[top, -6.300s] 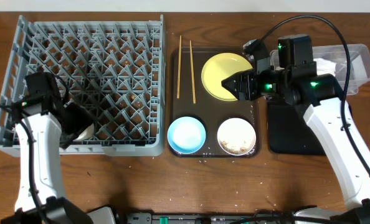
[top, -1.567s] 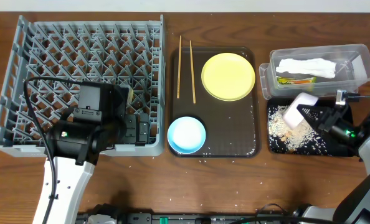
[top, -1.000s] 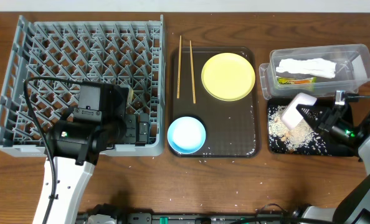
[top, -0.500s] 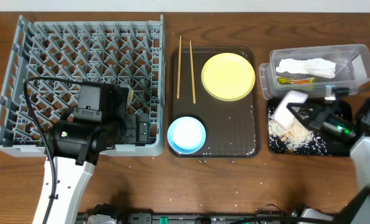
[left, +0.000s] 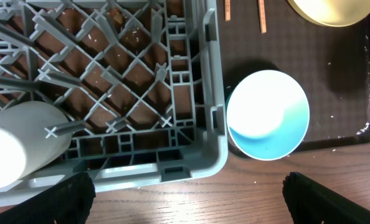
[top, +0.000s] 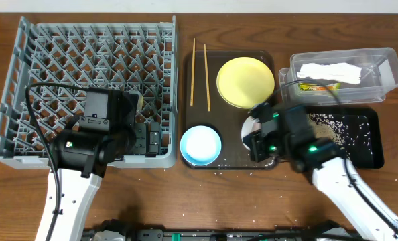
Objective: Sort waste into correct bins and load items into the dishwasher
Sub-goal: 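Set the emptied white bowl back on the dark tray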
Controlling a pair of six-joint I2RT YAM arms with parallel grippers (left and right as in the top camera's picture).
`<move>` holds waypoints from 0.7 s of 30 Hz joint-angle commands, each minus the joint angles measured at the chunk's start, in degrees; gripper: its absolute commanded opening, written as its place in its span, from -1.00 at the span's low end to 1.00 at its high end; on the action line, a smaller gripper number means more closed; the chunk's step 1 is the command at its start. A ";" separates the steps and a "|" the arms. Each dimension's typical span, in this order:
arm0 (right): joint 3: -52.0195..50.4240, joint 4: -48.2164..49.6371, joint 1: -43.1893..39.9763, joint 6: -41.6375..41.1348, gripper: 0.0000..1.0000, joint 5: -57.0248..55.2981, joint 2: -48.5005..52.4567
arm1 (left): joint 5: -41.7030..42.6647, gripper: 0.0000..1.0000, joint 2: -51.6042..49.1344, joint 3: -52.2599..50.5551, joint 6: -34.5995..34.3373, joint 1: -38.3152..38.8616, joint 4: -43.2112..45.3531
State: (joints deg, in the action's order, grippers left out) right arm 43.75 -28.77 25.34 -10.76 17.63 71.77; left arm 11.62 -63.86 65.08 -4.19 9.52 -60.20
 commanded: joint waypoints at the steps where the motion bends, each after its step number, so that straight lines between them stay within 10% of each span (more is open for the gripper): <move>1: 0.11 0.85 4.07 -2.08 -0.98 -16.65 2.25 | -0.57 0.96 0.20 1.49 0.55 0.17 -0.17; 7: 0.13 3.34 7.61 -2.05 -0.98 -15.19 9.64 | -0.57 0.96 0.20 1.49 0.55 0.15 -0.17; 13: 3.21 1.84 7.67 -0.76 -0.14 -15.02 9.77 | -0.55 0.96 0.20 1.49 0.52 0.17 -0.13; 21: 21.40 -12.74 -0.52 -1.46 0.01 -14.95 7.06 | 7.45 0.96 0.20 1.49 -7.37 0.17 5.88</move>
State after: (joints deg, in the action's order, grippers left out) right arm 58.11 -39.05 28.80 -11.79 3.57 81.10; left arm 13.56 -63.86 65.14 -5.78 9.50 -57.63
